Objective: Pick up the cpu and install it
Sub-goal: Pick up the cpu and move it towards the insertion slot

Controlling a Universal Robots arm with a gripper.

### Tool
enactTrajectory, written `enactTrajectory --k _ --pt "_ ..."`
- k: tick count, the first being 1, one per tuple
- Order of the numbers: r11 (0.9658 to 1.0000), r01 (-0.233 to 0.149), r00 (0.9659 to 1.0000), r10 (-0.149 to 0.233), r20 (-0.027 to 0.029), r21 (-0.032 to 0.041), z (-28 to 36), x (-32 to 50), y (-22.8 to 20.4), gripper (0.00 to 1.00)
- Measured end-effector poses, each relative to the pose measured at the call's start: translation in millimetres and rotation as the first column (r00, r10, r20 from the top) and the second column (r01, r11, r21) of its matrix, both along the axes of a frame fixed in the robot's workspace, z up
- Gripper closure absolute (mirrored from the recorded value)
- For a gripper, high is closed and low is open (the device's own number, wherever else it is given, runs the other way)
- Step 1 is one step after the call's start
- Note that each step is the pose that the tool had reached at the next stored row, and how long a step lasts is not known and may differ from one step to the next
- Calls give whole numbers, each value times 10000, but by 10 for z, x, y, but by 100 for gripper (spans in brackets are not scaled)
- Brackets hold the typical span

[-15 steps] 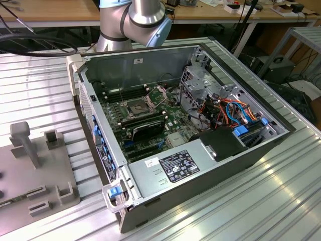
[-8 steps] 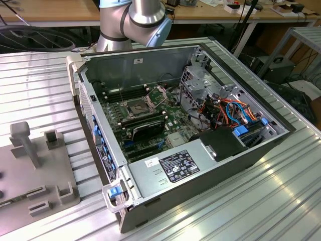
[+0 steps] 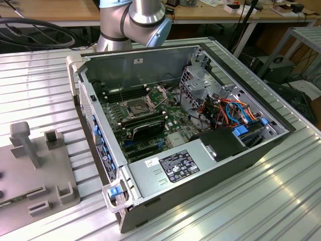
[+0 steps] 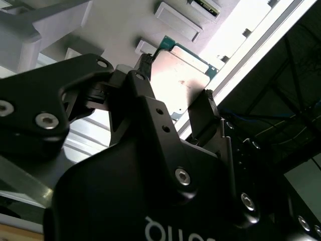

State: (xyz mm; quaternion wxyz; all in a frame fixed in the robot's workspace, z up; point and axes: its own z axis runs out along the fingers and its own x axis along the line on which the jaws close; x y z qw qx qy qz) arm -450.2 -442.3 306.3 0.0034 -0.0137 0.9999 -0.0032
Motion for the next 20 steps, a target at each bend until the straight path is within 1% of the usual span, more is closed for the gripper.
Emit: enactTrajectory --k 20 --pt "10000 1 10000 -1 -1 -1 34 0 0 45"
